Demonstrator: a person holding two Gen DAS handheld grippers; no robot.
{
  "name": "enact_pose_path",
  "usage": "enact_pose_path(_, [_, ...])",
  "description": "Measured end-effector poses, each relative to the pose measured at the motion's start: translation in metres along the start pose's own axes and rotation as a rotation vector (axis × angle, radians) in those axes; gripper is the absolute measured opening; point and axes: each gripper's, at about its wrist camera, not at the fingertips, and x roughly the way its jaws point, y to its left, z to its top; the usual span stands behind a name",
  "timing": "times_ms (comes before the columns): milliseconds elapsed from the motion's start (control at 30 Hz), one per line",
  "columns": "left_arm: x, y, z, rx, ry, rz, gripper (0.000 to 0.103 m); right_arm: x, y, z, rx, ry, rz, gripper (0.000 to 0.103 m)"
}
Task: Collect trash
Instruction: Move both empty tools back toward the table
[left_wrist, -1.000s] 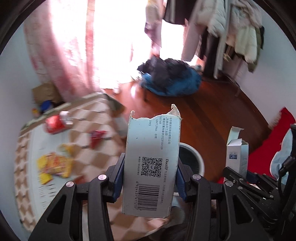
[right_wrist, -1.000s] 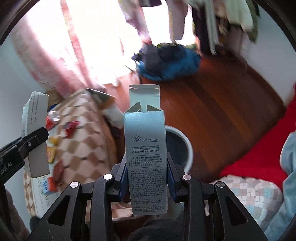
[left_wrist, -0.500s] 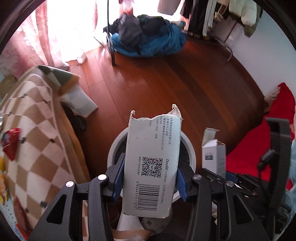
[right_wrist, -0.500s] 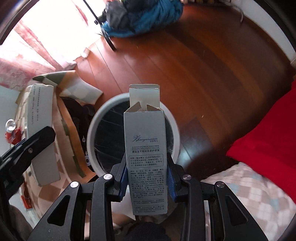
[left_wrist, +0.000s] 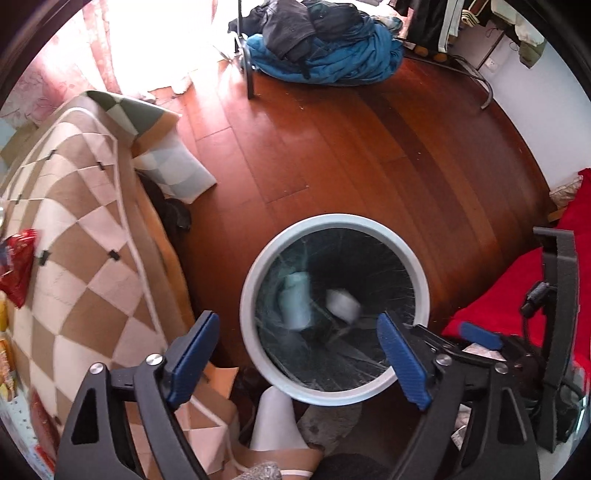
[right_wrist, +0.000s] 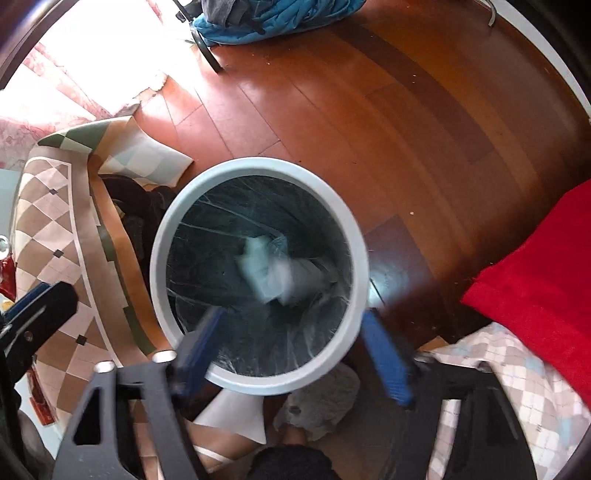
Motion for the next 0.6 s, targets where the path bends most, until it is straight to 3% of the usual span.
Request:
enact_pose_path(67, [-0.005,0.005,-0.002,0.0,-0.007,0.014,0.095,-0.007,0.002,-0.001,-0.013,-0.009,-0.033,0.101])
enact_pose_path(200, [-0.017,0.013,-0.004,-0.008,-0.02,0.029,0.096,-0.027,0.004,-0.008,-0.034,-0.032,-0.081,0.102])
enact_pose_path(600, [-0.064,0.018,-0.021,-0.011,-0.074,0.053,0.096,-0.096,0.013,-0.035,-0.047,-0.133,-0.094,0.103])
